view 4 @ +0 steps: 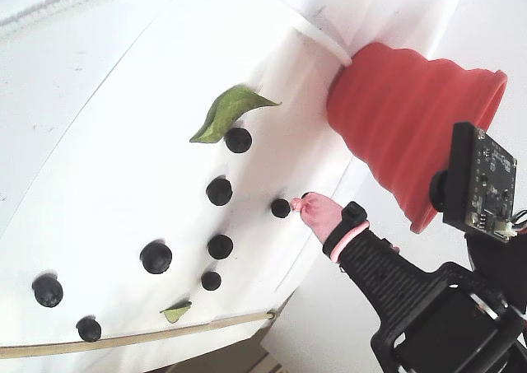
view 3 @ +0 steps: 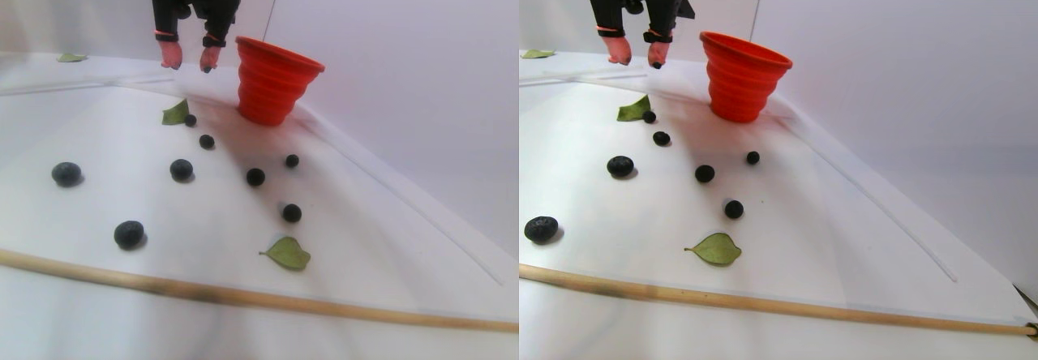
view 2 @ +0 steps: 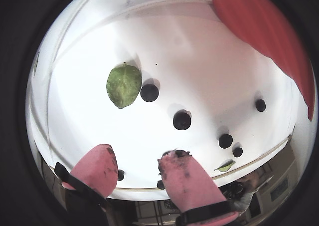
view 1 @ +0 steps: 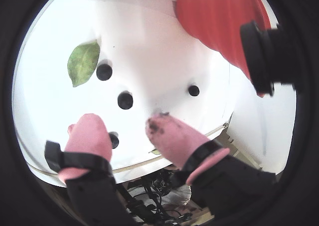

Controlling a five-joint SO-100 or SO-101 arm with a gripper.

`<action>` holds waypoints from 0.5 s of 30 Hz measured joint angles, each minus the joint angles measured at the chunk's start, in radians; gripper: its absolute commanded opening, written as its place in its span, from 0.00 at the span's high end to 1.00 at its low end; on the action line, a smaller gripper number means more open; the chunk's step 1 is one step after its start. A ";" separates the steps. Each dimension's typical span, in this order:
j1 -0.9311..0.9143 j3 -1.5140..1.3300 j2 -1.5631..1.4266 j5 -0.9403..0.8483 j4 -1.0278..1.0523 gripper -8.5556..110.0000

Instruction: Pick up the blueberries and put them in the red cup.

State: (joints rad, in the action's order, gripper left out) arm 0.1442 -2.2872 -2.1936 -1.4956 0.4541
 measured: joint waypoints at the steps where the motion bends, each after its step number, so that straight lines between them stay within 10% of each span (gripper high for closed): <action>1: 0.002 0.000 0.008 -0.003 -0.008 0.79; 15: 0.002 0.000 0.106 -0.029 -0.084 0.79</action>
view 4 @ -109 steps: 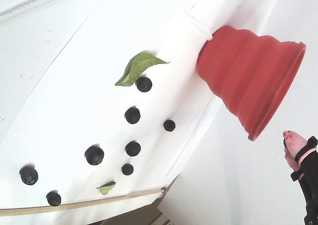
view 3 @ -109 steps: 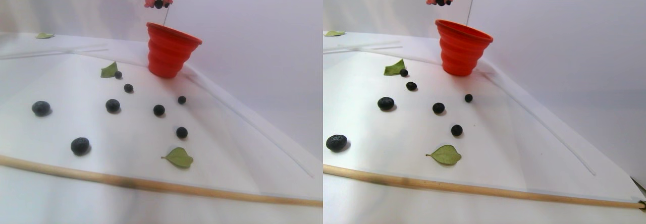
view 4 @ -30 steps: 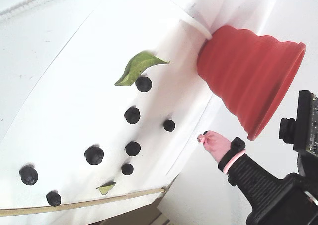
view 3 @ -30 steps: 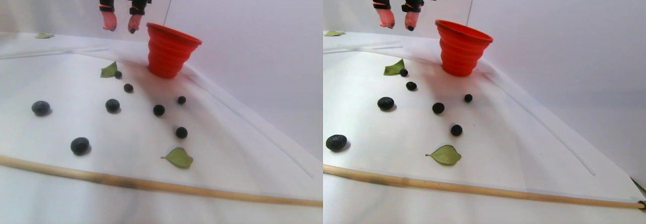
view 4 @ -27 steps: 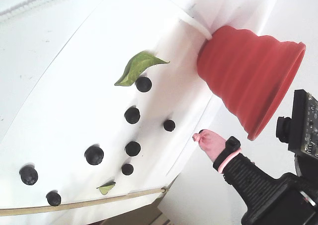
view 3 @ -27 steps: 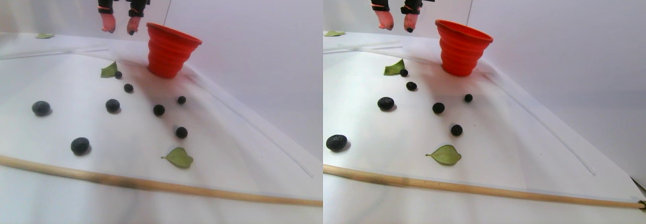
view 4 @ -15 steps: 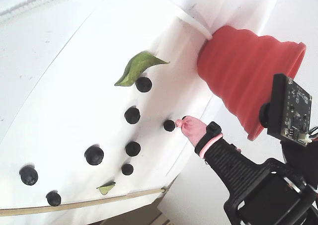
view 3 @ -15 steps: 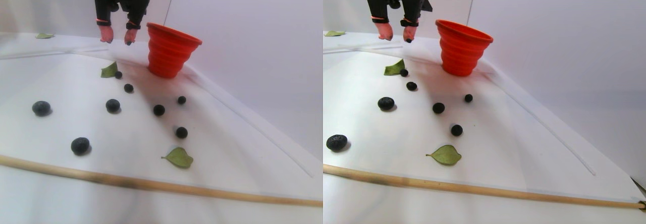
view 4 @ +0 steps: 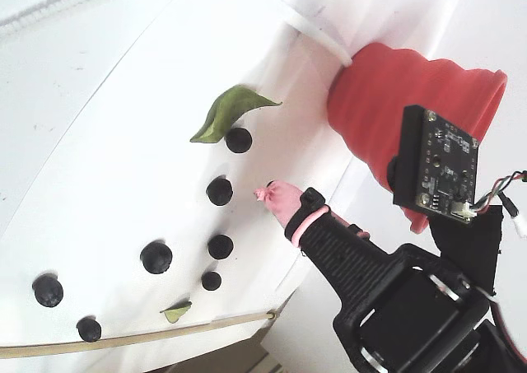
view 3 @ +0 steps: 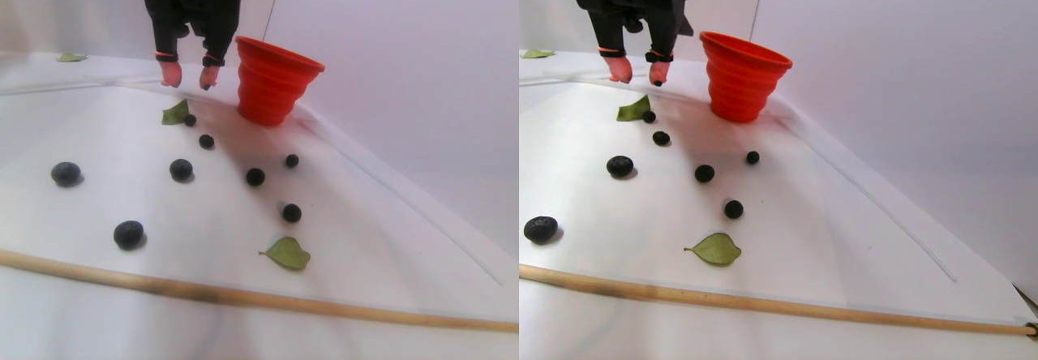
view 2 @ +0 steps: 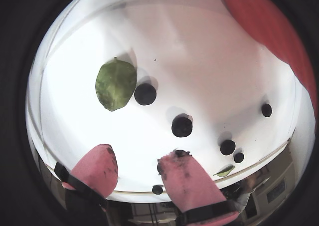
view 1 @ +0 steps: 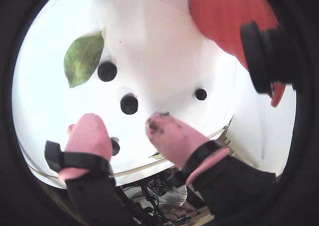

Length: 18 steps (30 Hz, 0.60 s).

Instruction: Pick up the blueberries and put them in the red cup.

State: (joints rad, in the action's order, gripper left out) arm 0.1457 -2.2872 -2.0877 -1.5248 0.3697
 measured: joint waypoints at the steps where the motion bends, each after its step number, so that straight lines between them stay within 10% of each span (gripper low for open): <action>1: 0.000 0.000 0.006 0.000 -0.006 0.79; 18: 0.002 0.003 0.140 -0.011 -0.109 0.79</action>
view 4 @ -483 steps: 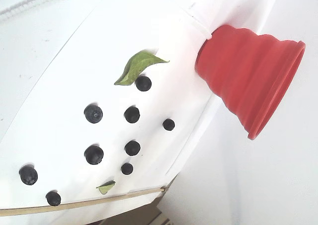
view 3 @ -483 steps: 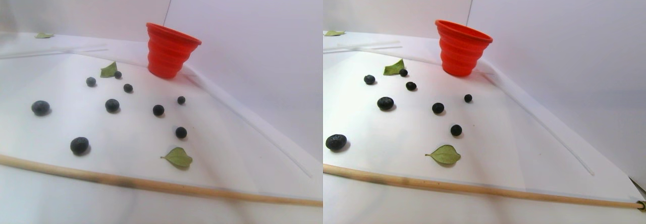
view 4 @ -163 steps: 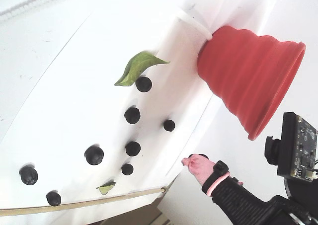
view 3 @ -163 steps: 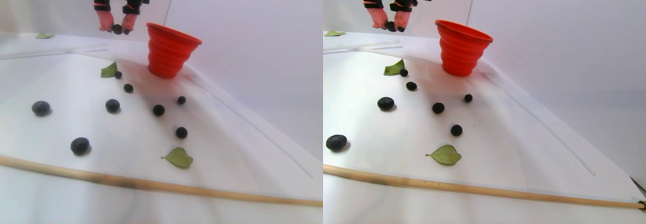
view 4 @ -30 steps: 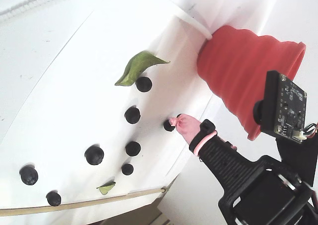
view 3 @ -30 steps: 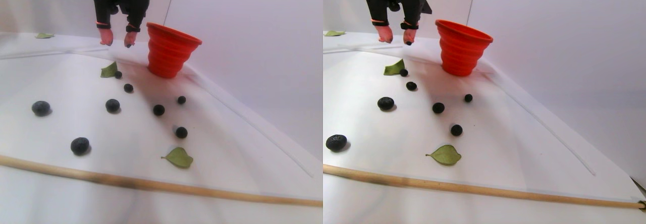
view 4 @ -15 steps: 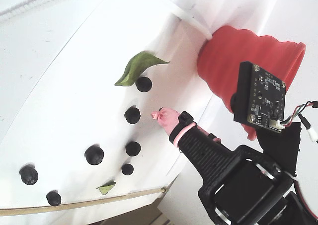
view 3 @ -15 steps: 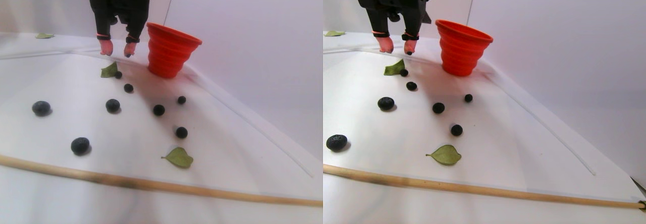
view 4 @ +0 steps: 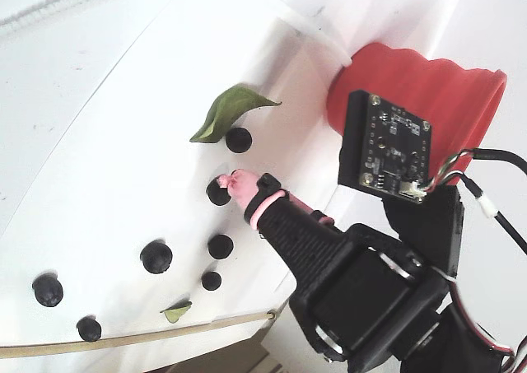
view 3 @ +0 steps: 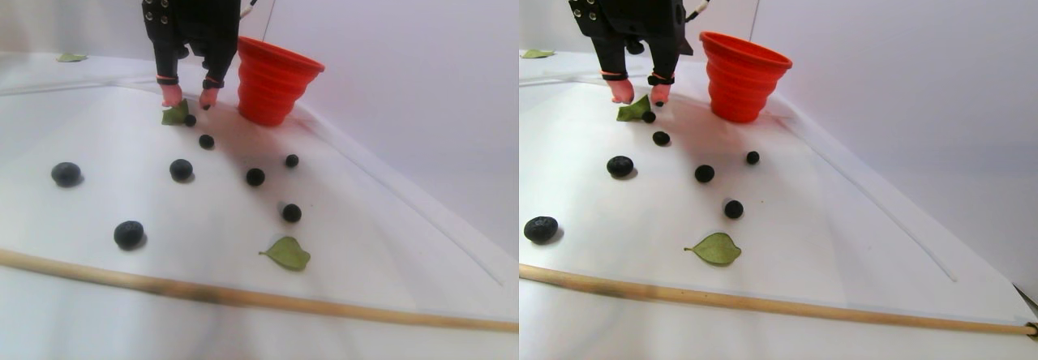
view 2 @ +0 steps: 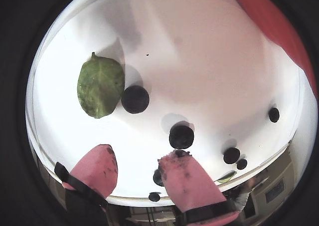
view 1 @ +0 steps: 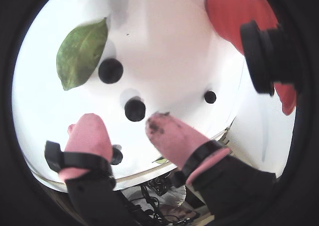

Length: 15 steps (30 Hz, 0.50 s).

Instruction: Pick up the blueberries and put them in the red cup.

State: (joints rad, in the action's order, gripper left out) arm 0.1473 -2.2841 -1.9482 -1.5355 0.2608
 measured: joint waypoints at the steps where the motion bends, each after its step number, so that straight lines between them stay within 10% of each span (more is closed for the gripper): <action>1: 0.000 0.000 0.006 0.000 -0.005 0.79; 15: 0.015 0.048 0.089 0.009 -0.083 0.79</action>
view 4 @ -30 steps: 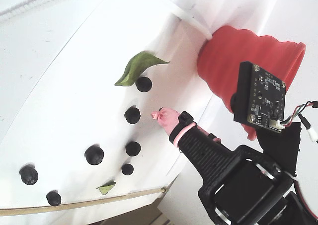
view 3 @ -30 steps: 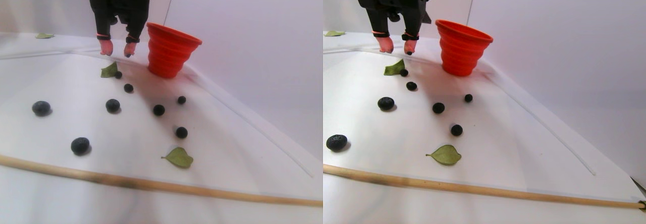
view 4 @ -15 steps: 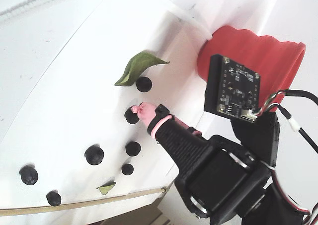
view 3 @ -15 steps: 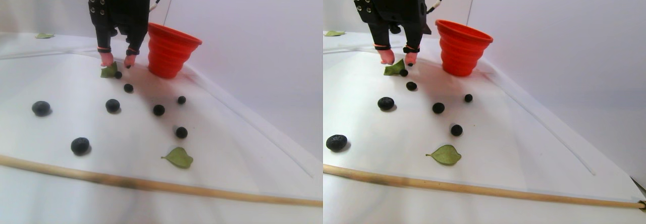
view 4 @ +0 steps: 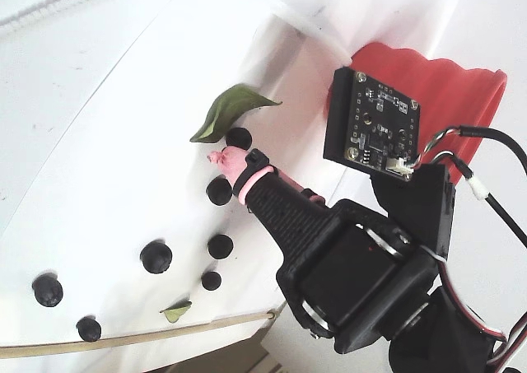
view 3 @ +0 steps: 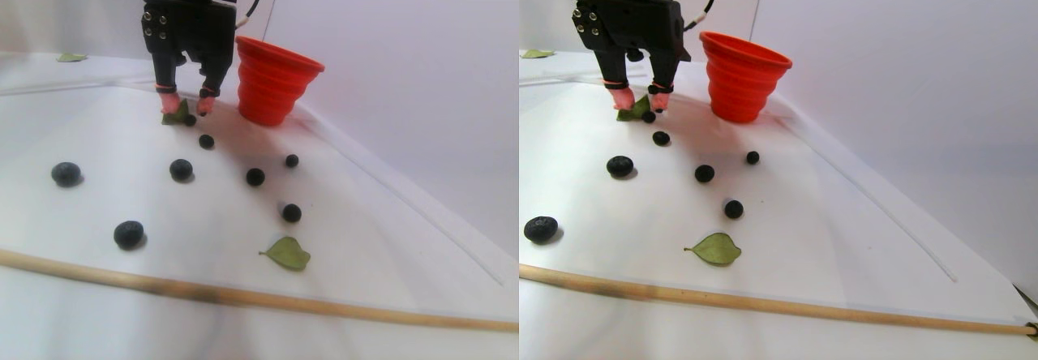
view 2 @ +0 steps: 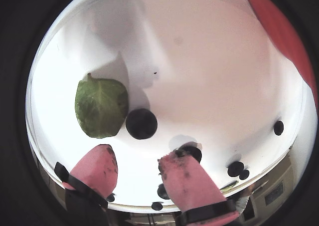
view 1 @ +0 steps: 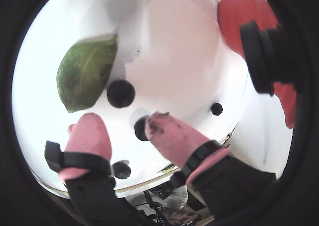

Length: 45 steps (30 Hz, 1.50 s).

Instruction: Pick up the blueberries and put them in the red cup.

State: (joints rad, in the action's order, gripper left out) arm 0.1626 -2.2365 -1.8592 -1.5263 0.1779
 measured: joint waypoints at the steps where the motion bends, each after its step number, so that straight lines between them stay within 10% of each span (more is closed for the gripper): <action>1: 0.002 0.005 0.003 0.003 -0.002 0.79; 45: -0.018 0.060 0.112 0.005 -0.077 0.80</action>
State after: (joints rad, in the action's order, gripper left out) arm 0.1442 -2.1767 -1.7472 -1.5217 0.1012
